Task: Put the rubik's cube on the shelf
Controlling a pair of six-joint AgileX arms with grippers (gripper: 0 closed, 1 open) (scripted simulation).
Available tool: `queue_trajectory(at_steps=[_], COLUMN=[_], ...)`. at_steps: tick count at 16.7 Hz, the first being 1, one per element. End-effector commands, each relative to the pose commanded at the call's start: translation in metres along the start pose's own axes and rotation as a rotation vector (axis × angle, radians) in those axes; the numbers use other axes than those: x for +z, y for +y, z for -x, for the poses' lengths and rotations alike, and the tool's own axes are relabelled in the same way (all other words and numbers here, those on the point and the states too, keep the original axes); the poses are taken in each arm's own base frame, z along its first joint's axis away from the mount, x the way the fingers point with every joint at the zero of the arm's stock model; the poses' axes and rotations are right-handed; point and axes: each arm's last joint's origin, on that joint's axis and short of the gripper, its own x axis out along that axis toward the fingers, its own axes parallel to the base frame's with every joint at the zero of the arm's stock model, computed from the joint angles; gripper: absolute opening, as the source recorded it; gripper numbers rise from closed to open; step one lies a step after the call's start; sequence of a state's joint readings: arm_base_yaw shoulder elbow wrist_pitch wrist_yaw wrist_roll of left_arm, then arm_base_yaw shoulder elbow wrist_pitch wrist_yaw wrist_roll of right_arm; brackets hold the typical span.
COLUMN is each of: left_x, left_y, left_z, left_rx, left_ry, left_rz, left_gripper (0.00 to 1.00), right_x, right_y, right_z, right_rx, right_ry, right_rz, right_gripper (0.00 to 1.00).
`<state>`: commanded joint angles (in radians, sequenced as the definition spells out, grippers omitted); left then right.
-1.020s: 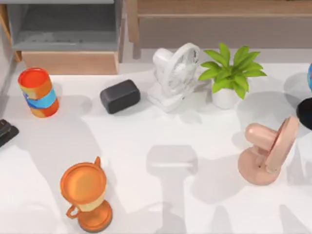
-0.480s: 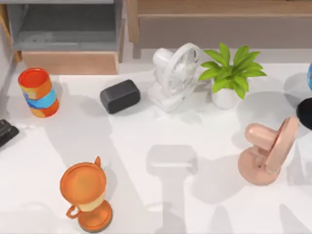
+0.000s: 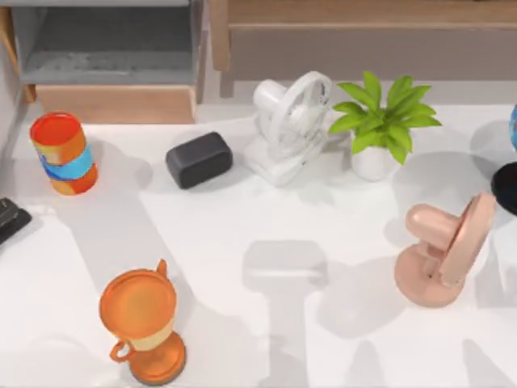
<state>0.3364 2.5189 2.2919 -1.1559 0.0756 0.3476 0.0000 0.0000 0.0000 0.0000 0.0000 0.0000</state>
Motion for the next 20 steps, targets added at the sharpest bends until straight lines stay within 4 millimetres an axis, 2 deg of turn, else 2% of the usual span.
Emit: queue_trajectory(at_steps=[1,14,20], left_x=[0.0000,0.0000,0.0000], left_y=[0.0000,0.0000,0.0000], left_z=[0.0000,0.0000,0.0000], left_rx=[0.000,0.000,0.000], left_ry=[0.000,0.000,0.000], left_rz=[0.000,0.000,0.000], left_gripper=[1.00,0.02,0.00], right_x=[0.0000,0.0000,0.0000], right_y=[0.0000,0.0000,0.0000], right_z=[0.0000,0.0000,0.0000], right_rx=[0.000,0.000,0.000], right_ry=[0.000,0.000,0.000], right_rz=[0.000,0.000,0.000], right_gripper=[1.00,1.00,1.00])
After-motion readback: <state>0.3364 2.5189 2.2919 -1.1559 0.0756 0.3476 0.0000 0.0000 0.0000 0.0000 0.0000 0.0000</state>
